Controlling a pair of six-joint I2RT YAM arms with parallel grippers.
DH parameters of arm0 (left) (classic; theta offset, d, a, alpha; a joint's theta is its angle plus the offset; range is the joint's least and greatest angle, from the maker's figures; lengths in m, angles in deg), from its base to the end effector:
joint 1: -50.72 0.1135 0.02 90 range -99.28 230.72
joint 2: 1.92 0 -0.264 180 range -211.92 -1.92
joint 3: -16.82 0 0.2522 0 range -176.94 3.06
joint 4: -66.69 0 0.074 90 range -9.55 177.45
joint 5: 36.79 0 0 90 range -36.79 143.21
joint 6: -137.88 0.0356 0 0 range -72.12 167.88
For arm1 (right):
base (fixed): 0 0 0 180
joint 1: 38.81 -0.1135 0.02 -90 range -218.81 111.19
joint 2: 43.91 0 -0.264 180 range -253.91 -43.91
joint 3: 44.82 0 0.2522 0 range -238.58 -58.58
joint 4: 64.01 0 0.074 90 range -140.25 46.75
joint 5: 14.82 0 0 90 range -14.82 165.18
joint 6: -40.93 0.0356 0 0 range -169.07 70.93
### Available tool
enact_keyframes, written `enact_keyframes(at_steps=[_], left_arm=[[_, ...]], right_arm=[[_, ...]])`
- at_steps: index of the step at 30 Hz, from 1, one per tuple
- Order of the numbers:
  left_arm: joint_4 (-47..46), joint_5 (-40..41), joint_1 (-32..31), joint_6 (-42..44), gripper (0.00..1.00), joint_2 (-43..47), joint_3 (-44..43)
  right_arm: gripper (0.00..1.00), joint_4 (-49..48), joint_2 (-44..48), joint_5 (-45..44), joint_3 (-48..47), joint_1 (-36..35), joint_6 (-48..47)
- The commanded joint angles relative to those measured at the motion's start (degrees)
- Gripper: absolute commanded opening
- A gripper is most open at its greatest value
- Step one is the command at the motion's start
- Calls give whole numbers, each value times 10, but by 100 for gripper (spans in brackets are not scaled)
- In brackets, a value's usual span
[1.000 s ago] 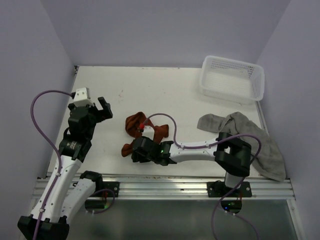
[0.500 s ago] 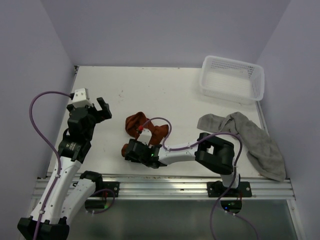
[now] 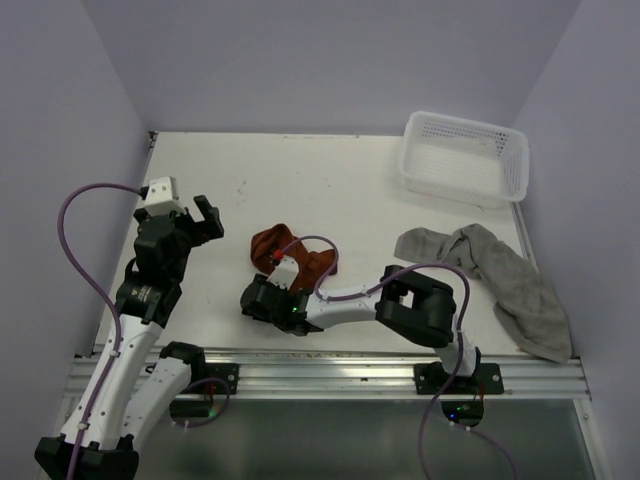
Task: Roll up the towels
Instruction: Flatten the towel
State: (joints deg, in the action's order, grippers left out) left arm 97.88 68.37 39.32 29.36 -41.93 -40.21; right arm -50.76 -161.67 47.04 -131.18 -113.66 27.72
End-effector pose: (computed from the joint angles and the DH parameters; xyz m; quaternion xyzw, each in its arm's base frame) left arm 0.1626 -0.0233 0.3305 -0.1295 0.7755 -0.0567 0.6153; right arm 0.1294 0.4138 0.1416 0.1089 0.8933 0.3076 0.3091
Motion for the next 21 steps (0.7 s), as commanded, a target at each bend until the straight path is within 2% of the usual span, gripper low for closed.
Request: enact_keyframes(at_steps=[1, 5, 14, 17, 18, 21], left_arm=[[-13, -8, -2, -7, 100, 5, -14], [-13, -13, -2, -7, 100, 4, -13], [-13, -21, -2, -5, 100, 2, -13], [-13, -22, -2, -4, 100, 1, -13], [-13, -22, -2, -4, 100, 1, -13], [-13, -24, -2, -3, 100, 1, -13]], right_arm=[[45, 28, -20, -39, -18, 0, 28], [38, 46, -30, -46, -17, 1, 50], [33, 79, -37, -62, -4, 6, 92], [26, 64, -37, -49, 15, 13, 100], [20, 67, -37, -47, 17, 15, 102], [12, 69, -34, -45, 23, 20, 100]])
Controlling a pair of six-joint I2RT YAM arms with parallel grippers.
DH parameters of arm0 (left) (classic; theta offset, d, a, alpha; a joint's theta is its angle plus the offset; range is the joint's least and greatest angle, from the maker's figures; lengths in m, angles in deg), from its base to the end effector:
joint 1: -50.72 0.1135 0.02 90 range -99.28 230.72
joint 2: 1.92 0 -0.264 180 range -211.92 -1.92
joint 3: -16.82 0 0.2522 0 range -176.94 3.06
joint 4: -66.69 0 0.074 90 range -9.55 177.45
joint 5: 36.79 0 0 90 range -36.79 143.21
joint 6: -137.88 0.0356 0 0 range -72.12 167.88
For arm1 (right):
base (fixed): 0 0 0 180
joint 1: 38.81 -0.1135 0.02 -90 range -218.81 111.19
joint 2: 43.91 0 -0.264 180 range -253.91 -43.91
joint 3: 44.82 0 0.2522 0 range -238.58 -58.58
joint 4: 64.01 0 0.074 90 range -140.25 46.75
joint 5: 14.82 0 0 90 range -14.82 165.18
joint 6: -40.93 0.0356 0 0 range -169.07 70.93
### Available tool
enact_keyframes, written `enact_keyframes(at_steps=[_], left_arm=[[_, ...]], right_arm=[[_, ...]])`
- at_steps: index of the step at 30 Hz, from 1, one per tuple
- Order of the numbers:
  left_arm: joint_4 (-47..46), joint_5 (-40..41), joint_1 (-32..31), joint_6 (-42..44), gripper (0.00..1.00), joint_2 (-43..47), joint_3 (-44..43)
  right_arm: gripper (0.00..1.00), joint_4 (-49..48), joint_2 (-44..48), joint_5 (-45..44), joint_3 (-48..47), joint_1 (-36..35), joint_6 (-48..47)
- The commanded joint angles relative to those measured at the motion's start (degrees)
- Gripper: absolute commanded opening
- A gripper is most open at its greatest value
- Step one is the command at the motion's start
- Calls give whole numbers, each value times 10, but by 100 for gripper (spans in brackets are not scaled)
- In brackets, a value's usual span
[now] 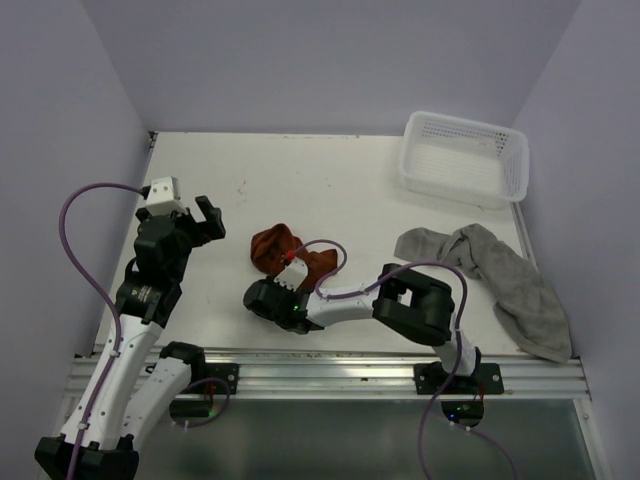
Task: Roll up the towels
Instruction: Flatten the towel
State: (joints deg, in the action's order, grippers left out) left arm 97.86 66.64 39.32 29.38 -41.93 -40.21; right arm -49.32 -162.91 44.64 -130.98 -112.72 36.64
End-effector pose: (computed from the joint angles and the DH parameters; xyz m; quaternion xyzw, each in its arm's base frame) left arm 0.1627 -0.0244 0.3305 -0.1202 0.7775 -0.0684 0.6135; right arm 0.1367 0.4087 0.1304 0.1873 0.8846 0.3005 0.3034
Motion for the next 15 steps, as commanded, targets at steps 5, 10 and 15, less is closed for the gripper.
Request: enact_keyframes(at_steps=[5, 10, 15], left_arm=[[-13, -10, -2, -1, 100, 0, -12], [-15, -12, -3, 1, 100, 0, -12], [-19, -36, -2, 5, 100, -5, -12]], right_arm=[[0, 57, -6, -15, 34, 10, -7], [0, 71, 74, 3, 66, 13, -116], [0, 133, 259, 25, 145, 38, -204]])
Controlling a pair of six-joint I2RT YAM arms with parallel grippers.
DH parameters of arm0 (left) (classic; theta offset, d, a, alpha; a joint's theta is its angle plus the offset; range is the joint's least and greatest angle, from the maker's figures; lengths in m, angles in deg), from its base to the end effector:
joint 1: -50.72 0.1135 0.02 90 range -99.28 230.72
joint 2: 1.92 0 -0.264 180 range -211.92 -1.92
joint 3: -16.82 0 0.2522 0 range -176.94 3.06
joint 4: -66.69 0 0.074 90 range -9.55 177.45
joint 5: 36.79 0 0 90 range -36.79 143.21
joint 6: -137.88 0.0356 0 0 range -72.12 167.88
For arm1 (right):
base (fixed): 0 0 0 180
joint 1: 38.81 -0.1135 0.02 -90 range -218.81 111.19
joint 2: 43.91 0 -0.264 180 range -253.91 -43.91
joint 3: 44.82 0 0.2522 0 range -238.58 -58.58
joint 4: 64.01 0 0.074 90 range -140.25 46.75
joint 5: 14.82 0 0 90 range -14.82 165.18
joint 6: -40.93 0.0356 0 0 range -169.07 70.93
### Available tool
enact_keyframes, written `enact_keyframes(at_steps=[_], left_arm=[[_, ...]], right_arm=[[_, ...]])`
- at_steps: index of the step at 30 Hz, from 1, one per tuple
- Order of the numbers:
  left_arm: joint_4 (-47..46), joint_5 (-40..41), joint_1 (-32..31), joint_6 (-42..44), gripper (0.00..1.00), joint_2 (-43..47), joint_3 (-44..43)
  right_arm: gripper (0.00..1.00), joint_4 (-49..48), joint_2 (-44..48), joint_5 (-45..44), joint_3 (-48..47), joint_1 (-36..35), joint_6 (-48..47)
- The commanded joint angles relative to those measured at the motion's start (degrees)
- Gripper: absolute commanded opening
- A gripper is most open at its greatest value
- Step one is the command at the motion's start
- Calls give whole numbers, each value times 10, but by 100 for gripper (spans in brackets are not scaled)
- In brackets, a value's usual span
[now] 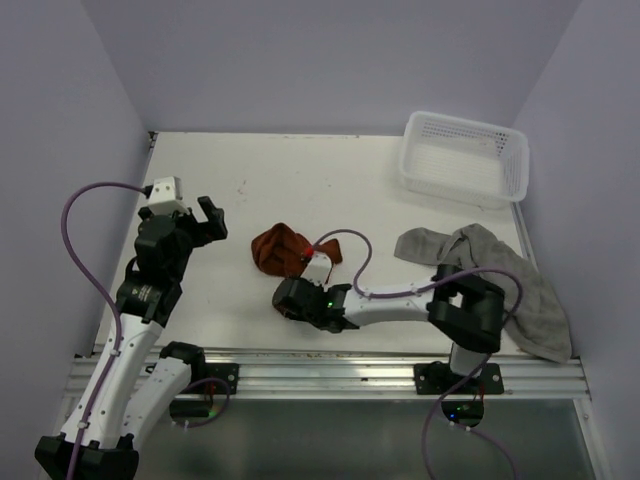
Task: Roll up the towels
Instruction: Flatten the towel
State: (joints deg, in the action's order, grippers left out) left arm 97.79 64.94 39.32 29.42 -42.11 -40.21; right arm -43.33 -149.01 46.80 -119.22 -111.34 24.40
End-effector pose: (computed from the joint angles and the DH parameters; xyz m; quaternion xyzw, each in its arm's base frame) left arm 0.1634 -0.0256 0.3301 -0.1110 0.7799 -0.0794 0.6108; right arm 0.1276 0.3492 0.1573 0.0886 0.9143 0.2389 0.3150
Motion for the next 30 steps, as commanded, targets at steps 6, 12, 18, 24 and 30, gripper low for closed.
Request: enact_keyframes(at_steps=[6, 12, 18, 24, 30], left_arm=[[-24, -50, -2, 10, 100, -16, -9], [-42, -108, -6, 19, 100, -34, -2], [-52, -200, -32, 31, 100, -88, -3], [-48, -242, -74, 39, 97, -135, -5], [-57, -274, -87, -11, 85, -198, 9]], right_arm=[[0, 167, 277, 90, 65, 128, -196], [0, 259, 353, 92, 26, 206, -304], [0, 387, 358, -33, -57, 280, -425], [0, 355, 354, 64, -46, 390, -469], [0, 309, 311, 133, -31, 428, -471]])
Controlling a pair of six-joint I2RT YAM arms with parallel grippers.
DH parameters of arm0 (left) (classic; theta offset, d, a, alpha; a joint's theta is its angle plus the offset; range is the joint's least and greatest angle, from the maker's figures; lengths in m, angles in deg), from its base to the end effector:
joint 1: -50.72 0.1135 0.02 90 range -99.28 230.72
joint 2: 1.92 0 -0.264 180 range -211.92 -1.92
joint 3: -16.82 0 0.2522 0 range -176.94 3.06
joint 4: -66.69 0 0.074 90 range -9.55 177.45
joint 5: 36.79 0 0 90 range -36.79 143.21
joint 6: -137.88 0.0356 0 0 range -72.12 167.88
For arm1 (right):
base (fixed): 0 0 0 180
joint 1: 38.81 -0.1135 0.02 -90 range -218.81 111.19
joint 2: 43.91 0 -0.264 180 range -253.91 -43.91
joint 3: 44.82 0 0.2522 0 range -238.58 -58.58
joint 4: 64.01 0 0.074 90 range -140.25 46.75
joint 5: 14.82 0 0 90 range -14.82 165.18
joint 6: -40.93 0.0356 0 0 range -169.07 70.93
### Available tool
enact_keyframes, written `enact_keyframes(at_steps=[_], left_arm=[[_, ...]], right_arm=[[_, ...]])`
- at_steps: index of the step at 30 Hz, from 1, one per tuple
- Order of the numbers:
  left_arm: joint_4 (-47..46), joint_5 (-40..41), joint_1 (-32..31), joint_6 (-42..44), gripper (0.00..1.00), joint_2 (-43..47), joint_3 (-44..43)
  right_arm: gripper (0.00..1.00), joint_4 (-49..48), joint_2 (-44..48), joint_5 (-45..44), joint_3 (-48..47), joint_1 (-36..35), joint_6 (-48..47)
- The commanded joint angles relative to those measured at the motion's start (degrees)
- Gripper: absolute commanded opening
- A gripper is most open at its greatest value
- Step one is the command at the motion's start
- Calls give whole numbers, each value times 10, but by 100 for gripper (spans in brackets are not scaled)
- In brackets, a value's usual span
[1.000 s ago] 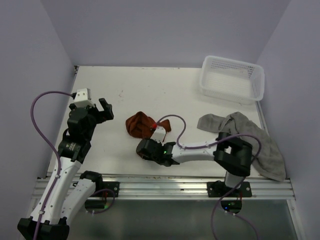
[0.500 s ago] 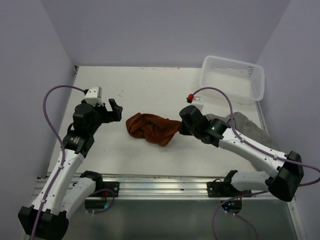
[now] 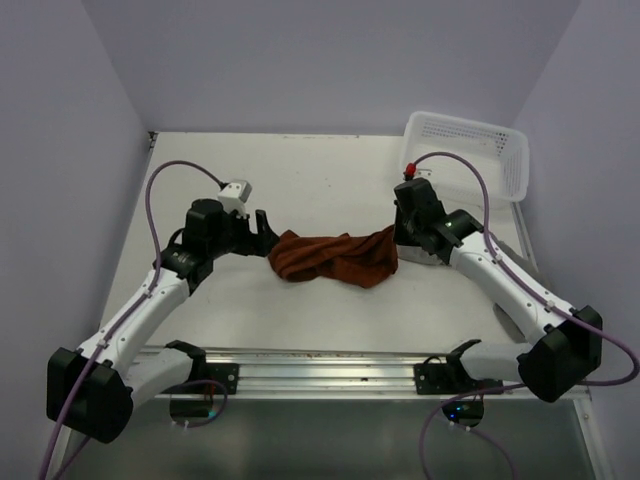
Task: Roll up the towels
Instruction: Flatten the towel
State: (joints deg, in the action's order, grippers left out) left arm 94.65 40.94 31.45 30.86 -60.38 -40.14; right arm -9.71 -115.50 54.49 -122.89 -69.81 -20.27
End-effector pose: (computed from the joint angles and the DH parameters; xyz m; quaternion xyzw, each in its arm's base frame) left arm 0.2134 -0.0826 0.2784 0.0707 0.8575 -0.2438 0.4475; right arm 0.2287 0.1227 0.3129 0.0470 0.9189 0.0312 0.3904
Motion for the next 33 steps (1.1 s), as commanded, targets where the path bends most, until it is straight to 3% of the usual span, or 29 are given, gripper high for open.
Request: enact_keyframes(at_steps=[1, 12, 15, 19, 33], left_arm=[[-34, -34, -13, -42, 84, -17, 19], [-57, 204, -233, -158, 75, -31, 86], [-42, 249, -255, -169, 70, -46, 87], [-51, 280, -266, -178, 53, -61, 90], [-129, 315, -271, -180, 47, -144, 106]], right_arm=[[0, -32, -29, 72, 6, 17, -24], [0, -67, -49, 149, 12, 72, -39], [0, -72, -52, 158, 18, 75, -39], [0, -84, -53, 168, 29, 80, -37], [0, -109, -60, 200, 50, 103, -36]])
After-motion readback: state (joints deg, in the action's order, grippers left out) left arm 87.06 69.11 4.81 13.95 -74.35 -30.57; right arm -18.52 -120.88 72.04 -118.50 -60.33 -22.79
